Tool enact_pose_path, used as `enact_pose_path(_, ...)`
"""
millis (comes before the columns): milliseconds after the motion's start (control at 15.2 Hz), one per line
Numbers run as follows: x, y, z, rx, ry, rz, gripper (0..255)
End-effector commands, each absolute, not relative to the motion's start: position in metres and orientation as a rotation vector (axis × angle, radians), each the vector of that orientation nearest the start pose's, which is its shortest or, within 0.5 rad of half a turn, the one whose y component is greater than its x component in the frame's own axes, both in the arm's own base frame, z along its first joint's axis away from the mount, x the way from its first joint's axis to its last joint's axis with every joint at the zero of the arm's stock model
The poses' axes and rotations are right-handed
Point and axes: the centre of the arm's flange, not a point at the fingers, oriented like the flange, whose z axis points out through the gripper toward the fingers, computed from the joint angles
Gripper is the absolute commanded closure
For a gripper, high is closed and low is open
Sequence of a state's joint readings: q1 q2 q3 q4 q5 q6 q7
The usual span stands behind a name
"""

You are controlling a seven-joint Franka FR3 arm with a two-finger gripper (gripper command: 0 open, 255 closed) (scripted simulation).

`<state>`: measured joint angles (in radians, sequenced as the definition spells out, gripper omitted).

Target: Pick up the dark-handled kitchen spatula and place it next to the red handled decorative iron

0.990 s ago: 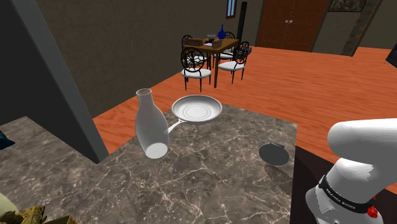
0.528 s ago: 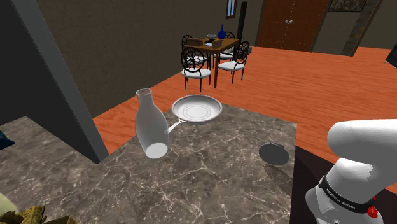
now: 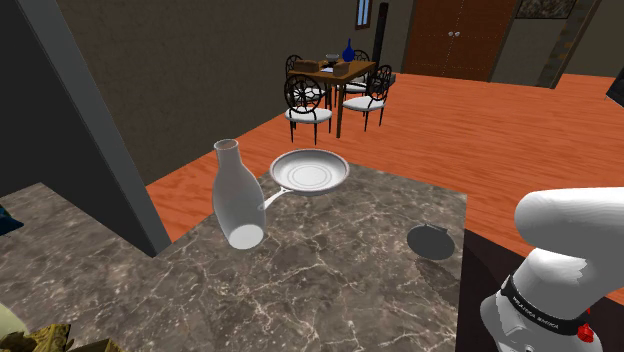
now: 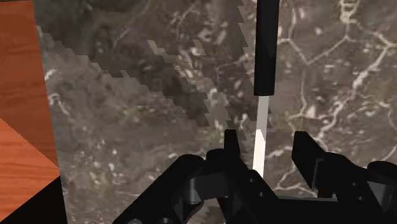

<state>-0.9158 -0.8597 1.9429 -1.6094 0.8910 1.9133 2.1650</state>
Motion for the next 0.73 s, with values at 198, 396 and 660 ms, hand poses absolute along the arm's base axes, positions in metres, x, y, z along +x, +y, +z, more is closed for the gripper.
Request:
enact_pose_path(198,0.158,0.658,0.351,-2.46,1.887,0.082,0)
enact_pose_path(396,0.158,0.657,0.377,-2.46,1.887,0.082,0)
enact_pose_path(660,0.159,0.655,0.4,-2.46,1.887,0.082,0)
